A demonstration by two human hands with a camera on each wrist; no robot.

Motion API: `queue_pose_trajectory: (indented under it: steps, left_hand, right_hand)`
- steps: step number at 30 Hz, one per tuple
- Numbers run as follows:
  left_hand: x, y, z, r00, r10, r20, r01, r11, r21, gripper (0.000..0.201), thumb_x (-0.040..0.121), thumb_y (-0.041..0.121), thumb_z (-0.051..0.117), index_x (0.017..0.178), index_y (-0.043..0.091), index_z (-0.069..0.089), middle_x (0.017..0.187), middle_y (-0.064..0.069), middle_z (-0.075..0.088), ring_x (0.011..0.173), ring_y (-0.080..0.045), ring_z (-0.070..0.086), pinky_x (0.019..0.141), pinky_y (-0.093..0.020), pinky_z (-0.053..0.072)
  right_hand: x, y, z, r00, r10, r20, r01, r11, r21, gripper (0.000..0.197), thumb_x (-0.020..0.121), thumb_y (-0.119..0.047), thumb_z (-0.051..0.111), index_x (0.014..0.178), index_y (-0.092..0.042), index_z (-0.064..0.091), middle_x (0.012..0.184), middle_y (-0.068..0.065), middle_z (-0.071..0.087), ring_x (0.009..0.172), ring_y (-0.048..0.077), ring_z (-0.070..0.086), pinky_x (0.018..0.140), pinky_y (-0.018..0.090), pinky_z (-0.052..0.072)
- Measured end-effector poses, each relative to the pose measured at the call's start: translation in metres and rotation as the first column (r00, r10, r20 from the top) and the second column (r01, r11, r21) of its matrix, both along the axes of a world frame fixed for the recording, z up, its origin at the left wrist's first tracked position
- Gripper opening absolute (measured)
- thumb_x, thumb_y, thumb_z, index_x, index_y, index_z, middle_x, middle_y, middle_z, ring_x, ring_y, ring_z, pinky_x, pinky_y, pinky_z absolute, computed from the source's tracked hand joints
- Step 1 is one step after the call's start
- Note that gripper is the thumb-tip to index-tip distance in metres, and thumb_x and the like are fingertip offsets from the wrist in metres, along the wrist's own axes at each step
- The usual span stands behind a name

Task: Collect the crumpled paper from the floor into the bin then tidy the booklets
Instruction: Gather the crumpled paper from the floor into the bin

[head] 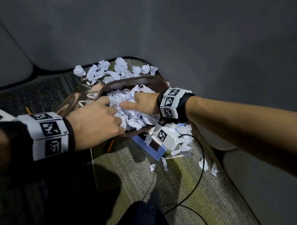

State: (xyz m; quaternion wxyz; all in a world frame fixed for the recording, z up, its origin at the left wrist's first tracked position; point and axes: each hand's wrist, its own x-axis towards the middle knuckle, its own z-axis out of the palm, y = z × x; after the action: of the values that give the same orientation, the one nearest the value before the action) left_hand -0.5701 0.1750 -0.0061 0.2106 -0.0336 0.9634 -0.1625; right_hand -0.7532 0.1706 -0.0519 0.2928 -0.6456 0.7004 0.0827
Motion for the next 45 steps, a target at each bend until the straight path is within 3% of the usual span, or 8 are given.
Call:
queue_pose_trajectory:
  steps: [5,10,13,16,20,32,38,45]
  left_hand:
    - [0.000,-0.005,-0.005,0.999,-0.007,-0.043,0.010,0.998,0.062,0.022,0.096,0.023,0.039,0.113,0.031,0.051,0.111,0.012,0.059,0.118,-0.018,0.042,0.085,-0.038,0.027]
    - [0.000,-0.004,-0.003,0.999,0.004,-0.054,0.001,0.994,0.105,0.024,0.097,0.024,0.042,0.117,0.030,0.052,0.114,0.009,0.061,0.117,-0.018,0.047,0.089,-0.038,0.029]
    - [0.002,-0.010,-0.003,0.996,0.008,-0.092,0.000,0.996,0.085,0.021,0.095,0.027,0.047,0.115,0.031,0.051,0.110,0.011,0.061,0.108,-0.016,0.053,0.088,-0.036,0.032]
    - [0.003,-0.014,-0.004,0.997,0.003,-0.083,0.001,0.999,0.047,0.018,0.095,0.026,0.045,0.111,0.032,0.049,0.110,0.012,0.059,0.108,-0.016,0.053,0.086,-0.036,0.032]
    - [0.003,-0.014,-0.002,0.997,0.028,-0.067,-0.023,0.998,0.066,0.015,0.094,0.029,0.048,0.109,0.033,0.049,0.107,0.011,0.059,0.104,-0.016,0.053,0.083,-0.036,0.031]
    - [0.000,-0.017,-0.003,0.998,0.022,-0.056,-0.017,0.996,0.089,0.021,0.095,0.029,0.037,0.113,0.033,0.046,0.111,0.014,0.056,0.107,-0.012,0.050,0.086,-0.034,0.030]
    - [-0.008,-0.013,0.005,0.998,0.044,-0.037,-0.040,0.995,0.086,0.025,0.092,0.026,0.032,0.112,0.036,0.043,0.113,0.013,0.055,0.107,-0.011,0.050,0.085,-0.032,0.031]
    - [-0.027,-0.002,0.001,1.000,0.012,-0.014,-0.011,0.999,0.048,0.019,0.091,0.032,0.033,0.107,0.036,0.042,0.111,0.013,0.056,0.108,-0.010,0.051,0.080,-0.031,0.031]
  right_hand:
    - [0.020,-0.013,-0.010,0.987,0.119,-0.109,-0.110,0.990,0.085,0.056,0.098,-0.056,0.032,0.067,-0.011,0.044,0.065,0.003,0.047,0.059,0.018,0.042,0.064,0.030,0.033]
    - [0.021,-0.004,0.034,0.999,0.037,-0.008,-0.034,0.972,0.234,0.063,0.097,-0.056,0.034,0.131,-0.006,0.050,0.132,0.015,0.054,0.106,0.026,0.054,0.081,0.029,0.043]
    - [0.012,0.010,0.068,0.916,-0.218,0.336,0.155,0.967,0.204,0.051,0.098,-0.045,0.043,0.137,-0.012,0.042,0.128,0.002,0.056,0.102,0.013,0.052,0.067,0.007,0.046]
    - [-0.007,0.010,0.082,0.985,-0.097,0.146,0.093,0.995,0.038,0.052,0.094,-0.056,0.044,0.132,-0.021,0.050,0.135,-0.001,0.053,0.121,0.016,0.050,0.098,0.024,0.038]
    - [-0.034,0.023,0.081,0.996,0.023,-0.083,-0.036,0.988,-0.149,0.024,0.092,-0.045,0.055,0.098,-0.022,0.055,0.088,-0.006,0.057,0.087,0.019,0.054,0.070,0.027,0.039]
    - [-0.048,0.022,0.031,0.975,0.158,-0.155,-0.172,0.982,-0.078,0.048,0.097,-0.042,0.048,0.142,-0.029,0.042,0.123,-0.001,0.061,0.114,0.022,0.054,0.088,0.030,0.038]
    - [-0.090,0.077,0.010,0.941,-0.309,0.137,0.334,0.791,-0.513,0.039,0.093,-0.027,0.053,0.131,-0.033,0.055,0.108,-0.001,0.063,0.104,0.022,0.058,0.090,0.033,0.044]
    - [-0.115,0.230,-0.147,0.496,-0.816,-0.297,0.863,0.501,0.065,0.051,0.091,-0.041,0.048,0.135,-0.018,0.038,0.136,0.024,0.042,0.116,0.044,0.051,0.094,0.044,0.045]
